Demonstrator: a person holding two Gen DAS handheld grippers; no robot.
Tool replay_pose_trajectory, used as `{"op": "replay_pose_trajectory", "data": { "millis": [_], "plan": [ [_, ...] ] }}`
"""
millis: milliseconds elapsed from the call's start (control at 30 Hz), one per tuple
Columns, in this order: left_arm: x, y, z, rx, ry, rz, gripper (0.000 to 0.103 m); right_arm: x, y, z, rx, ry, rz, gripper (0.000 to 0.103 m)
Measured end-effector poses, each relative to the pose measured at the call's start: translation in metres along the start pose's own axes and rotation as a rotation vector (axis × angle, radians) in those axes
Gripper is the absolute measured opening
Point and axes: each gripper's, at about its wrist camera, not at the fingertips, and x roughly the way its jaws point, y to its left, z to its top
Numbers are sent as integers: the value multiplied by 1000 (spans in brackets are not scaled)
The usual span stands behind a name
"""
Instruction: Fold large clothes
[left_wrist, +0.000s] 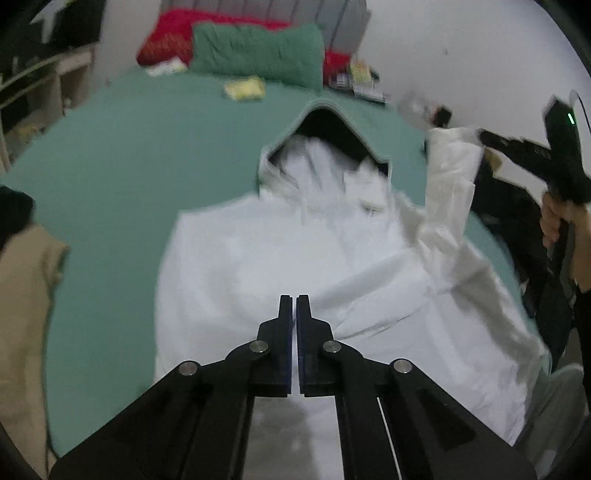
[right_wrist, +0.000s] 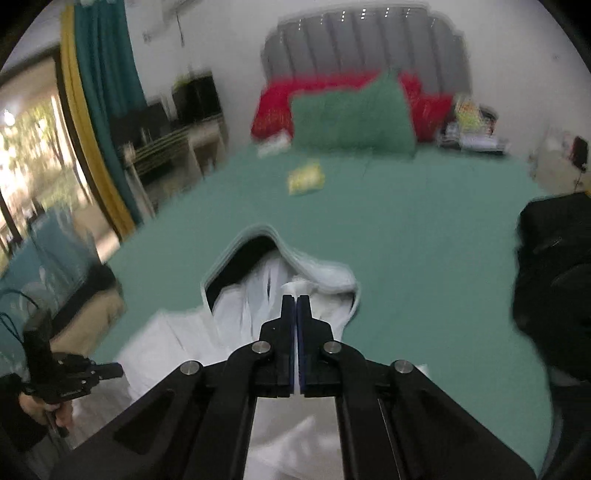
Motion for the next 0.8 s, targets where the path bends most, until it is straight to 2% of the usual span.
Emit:
{"op": "replay_pose_trajectory", "data": {
  "millis": [67,100,133,233,300,367,400,433,500,533,633,733,800],
  "plan": [
    [-8,-5,-5,18,-4,2,2,-30,-13,-14,-4,-56,-12,2],
    [-8,-8,-8,31,11,4,2,-35,-22,-28,9,-32,-21,2],
    [-6,-11,-16,50,36,-1,2,-36,-31,-42,28,6,-34,2],
    [4,-19,-39,77,144,-33,2,-22,-71,-105,137,212,-33,3],
    [11,-25,-54,104,202,-37,2,-18,-97,-148,224,339,-90,5],
    [10,-26,-56,118,199,-25,3,-26,-111,-167,282,352,-111,10],
    [8,-24,-52,116,187,-7,5,-31,-112,-166,289,335,-106,20],
    [7,-22,-47,109,174,5,13,-35,-111,-159,280,309,-100,31],
    [2,-17,-35,82,124,21,26,-37,-104,-141,227,265,-78,39],
    [0,-13,-29,69,97,22,32,-34,-99,-129,194,258,-70,41],
    [2,-4,-17,61,69,50,39,-7,-93,-107,130,296,-56,41],
    [22,8,-14,58,108,92,39,38,-86,-94,60,384,-46,41],
    [33,13,-15,31,138,71,39,61,-92,-96,31,447,-41,41]
  ]
}}
